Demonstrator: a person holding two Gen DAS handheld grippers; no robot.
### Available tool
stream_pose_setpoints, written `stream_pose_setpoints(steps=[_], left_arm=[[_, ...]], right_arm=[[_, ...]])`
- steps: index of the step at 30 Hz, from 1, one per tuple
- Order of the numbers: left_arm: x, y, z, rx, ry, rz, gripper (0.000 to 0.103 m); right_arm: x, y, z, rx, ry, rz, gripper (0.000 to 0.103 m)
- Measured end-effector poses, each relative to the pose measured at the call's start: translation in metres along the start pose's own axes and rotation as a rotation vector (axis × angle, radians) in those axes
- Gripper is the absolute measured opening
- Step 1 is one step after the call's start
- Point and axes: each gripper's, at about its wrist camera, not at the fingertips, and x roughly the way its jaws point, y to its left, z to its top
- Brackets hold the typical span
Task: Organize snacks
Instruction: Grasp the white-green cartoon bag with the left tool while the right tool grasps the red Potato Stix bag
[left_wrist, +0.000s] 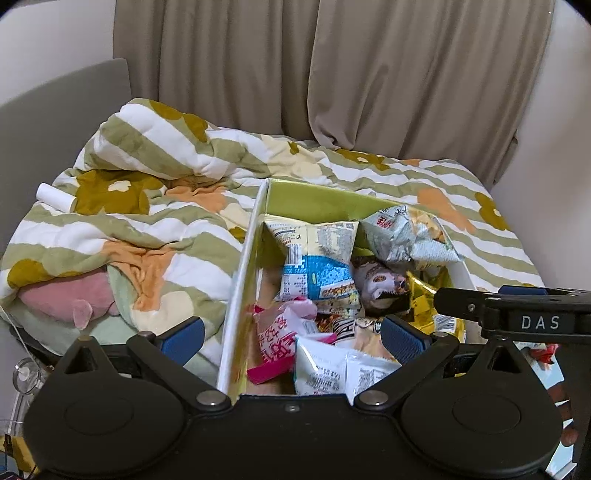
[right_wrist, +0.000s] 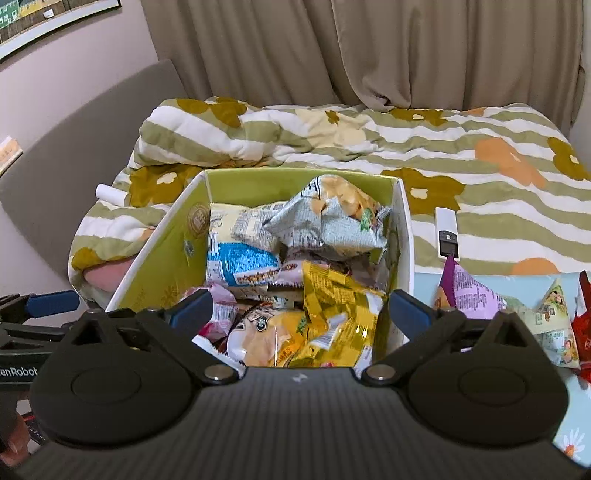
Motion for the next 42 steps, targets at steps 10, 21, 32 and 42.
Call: stream_pose_setpoints(steps=[10, 21, 32, 42], left_arm=[[-0.017, -0.014, -0.001, 0.019, -0.039, 0.001, 0.103], [-0.047, -0.08, 0.006, 0.046, -0.131, -0.035, 0.103], [-0.045, -0.179, 0.003, 0.181, -0.166, -0.125, 0.103], [-0.004, -0.276, -0.006, 0.464, -0.159, -0.217, 0.103]], right_arm=[[-0.027, -0.007, -0.008, -0.005, -0.074, 0.009, 0.103], [-0.083, -0.068, -0.003, 0.007, -0.145, -0.017, 0.103], [-0.129, -0.179, -0.01, 0.096, -0.194, -0.148, 0.103], [-0.123, -0.258, -0.023, 0.132, -0.136, -0.188, 0.103]])
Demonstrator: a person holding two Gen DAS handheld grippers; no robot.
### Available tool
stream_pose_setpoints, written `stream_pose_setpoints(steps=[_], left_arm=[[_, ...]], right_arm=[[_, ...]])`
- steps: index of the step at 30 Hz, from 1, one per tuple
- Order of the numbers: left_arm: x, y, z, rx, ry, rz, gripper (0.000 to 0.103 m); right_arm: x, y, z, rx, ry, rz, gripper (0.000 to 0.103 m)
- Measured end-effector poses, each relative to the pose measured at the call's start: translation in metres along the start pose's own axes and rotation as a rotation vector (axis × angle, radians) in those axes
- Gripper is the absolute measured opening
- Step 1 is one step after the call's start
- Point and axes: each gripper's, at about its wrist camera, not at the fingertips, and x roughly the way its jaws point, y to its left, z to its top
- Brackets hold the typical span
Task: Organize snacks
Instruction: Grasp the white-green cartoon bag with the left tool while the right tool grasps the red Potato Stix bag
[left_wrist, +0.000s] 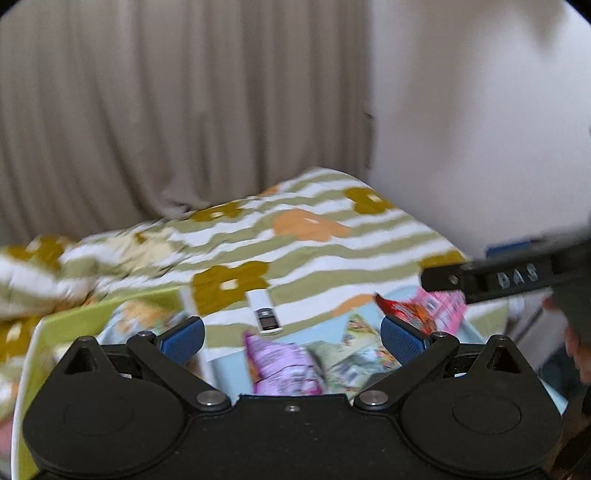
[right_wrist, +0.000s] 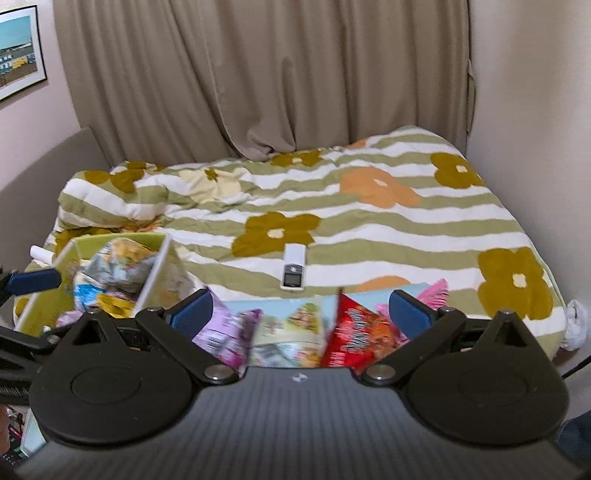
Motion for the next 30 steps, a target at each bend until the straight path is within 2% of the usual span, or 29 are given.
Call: stream_pose_setpoints(steps=[8, 13, 21, 26, 29, 30], left_arm=[[0.061, -0.063, -0.011, 0.365, 0.038, -0.082, 0.103], [0.112, -0.085, -0.025, 0.548, 0.124, -0.121, 0.103], [0.184, -0.089, -0.038, 0.614, 0.244, -0.168, 0.103], [0.211, -0.085, -0.046, 0.611, 0.315, -0.212, 0.102], [0.221, -0.083, -0.05, 0.616, 0.346, -0.229, 0.097], [0.224, -0.082, -0.051, 0.617, 0.354, -0.234, 0.093]], right_arm=[[0.046, -0.053, -0.004, 0.096, 0.116, 0.008, 0.103], [0.08, -0.068, -0.007, 0.153, 0.189, 0.028, 0.103], [0.137, -0.073, -0.017, 0.219, 0.284, 0.035, 0.103], [0.163, -0.075, -0.025, 0.25, 0.331, 0.03, 0.103], [0.172, -0.077, -0.029, 0.265, 0.353, 0.032, 0.103], [0.173, -0.078, -0.029, 0.27, 0.358, 0.033, 0.103]])
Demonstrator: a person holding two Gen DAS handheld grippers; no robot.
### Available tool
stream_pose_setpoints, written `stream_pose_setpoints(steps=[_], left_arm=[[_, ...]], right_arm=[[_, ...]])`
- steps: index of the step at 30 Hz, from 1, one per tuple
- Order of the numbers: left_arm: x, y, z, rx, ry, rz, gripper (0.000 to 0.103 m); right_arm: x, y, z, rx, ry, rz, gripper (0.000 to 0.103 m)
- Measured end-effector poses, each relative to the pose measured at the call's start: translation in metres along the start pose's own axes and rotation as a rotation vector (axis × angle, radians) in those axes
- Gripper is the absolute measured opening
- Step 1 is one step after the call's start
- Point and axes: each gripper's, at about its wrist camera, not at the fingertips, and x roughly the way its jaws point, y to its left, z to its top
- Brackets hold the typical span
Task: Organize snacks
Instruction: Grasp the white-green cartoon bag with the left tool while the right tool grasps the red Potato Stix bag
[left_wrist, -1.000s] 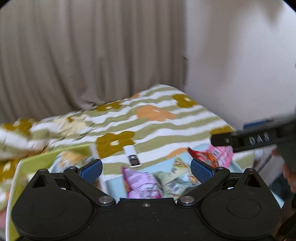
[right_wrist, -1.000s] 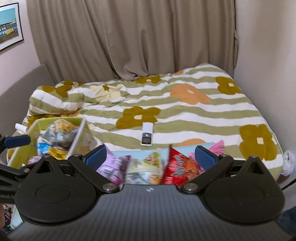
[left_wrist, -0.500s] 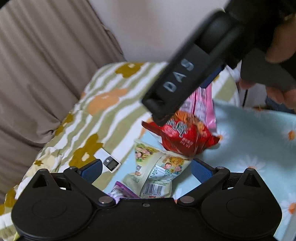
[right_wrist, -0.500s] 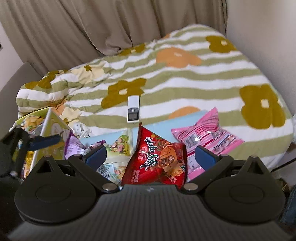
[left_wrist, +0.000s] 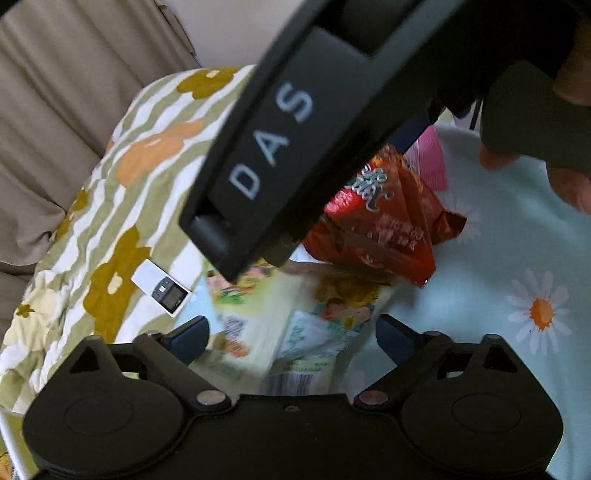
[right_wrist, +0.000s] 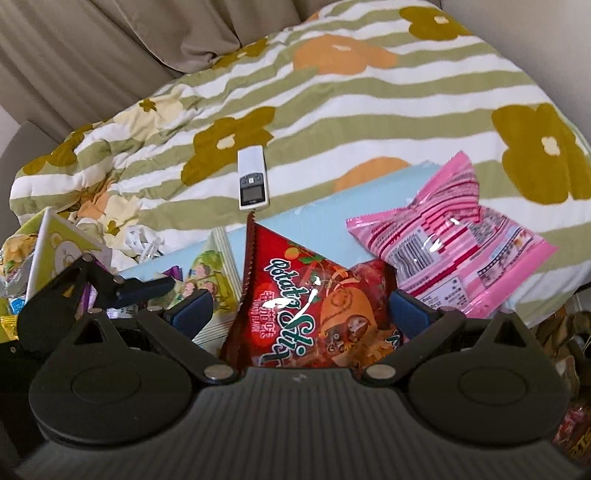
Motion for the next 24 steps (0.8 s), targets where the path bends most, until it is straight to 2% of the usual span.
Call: stream_pose_setpoints(steps=[2, 3, 8, 10, 16, 17, 18, 24], left_arm=[[0.004, 0.003, 0.0, -0.009, 0.02, -0.017, 0.083], [0.006, 0.004, 0.0, -0.015, 0.025, -0.019, 0.075], [0.005, 0.009, -0.001, -0.057, 0.032, -0.019, 0.068], [0.002, 0.008, -0.002, -0.084, 0.04, -0.025, 0.061], [-0.009, 0.013, -0.009, -0.167, 0.039, -0.032, 0.06], [-0.012, 0.013, -0.01, -0.177, 0.035, -0.029, 0.06], [-0.016, 0.012, -0.01, -0.185, 0.029, -0.025, 0.06], [-0.043, 0.011, -0.013, -0.256, -0.022, 0.0, 0.06]], right_arm=[[0.003, -0.002, 0.0, 0.01, 0.014, 0.007, 0.103], [0.005, -0.004, 0.0, 0.016, 0.022, 0.011, 0.103], [0.01, -0.01, -0.002, 0.053, 0.054, 0.033, 0.103], [0.012, -0.014, -0.003, 0.075, 0.069, 0.047, 0.103], [0.015, -0.022, -0.007, 0.112, 0.091, 0.08, 0.102], [0.013, -0.022, -0.008, 0.108, 0.089, 0.08, 0.096], [0.011, -0.022, -0.009, 0.108, 0.087, 0.085, 0.096], [-0.018, -0.013, -0.011, 0.057, 0.028, 0.094, 0.094]])
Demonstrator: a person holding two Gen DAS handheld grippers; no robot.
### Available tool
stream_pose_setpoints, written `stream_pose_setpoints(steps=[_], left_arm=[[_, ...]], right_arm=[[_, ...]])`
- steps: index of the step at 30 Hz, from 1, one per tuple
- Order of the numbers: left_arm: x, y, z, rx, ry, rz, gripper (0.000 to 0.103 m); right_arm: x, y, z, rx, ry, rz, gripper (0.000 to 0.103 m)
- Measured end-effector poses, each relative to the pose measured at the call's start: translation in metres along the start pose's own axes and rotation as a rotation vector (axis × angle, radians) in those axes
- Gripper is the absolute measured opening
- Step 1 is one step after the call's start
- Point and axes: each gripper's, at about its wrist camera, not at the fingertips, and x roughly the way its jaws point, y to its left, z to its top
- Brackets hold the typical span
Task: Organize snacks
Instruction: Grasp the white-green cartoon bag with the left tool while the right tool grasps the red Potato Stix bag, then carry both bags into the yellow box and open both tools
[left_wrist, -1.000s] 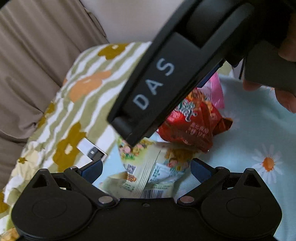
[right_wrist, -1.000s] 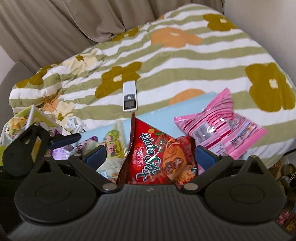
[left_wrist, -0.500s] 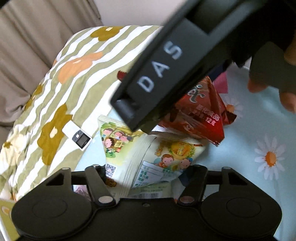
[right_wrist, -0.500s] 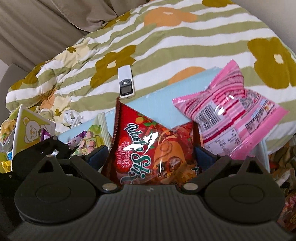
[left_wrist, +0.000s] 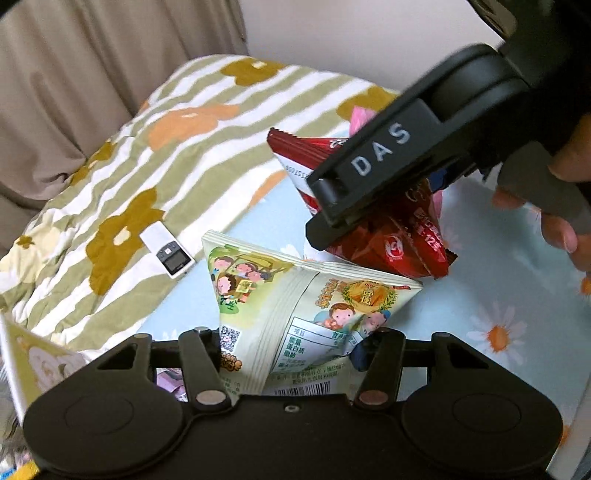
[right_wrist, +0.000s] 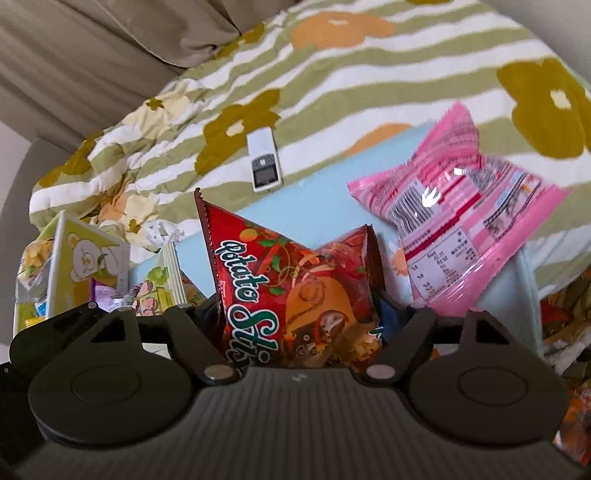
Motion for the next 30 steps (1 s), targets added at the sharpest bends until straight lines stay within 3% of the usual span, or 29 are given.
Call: stream_pose_setpoints(steps=[13, 19, 30], left_arm=[[-0.104, 0.015, -0.013, -0.197, -0.196, 0.08, 0.06], [-0.159, 0.043, -0.035, -0.325, -0.262, 0.17, 0.06], [-0.228, 0.123, -0.105, -0.549, -0.24, 0.369, 0.06]], right_arm=[[-0.076, 0.059, -0.011, -0.143, -0.151, 0.029, 0.094], [-0.101, 0.104, -0.018, -0.224, -0.197, 0.08, 0.094], [-0.095, 0.216, -0.04, -0.361, -0.208, 0.209, 0.094]])
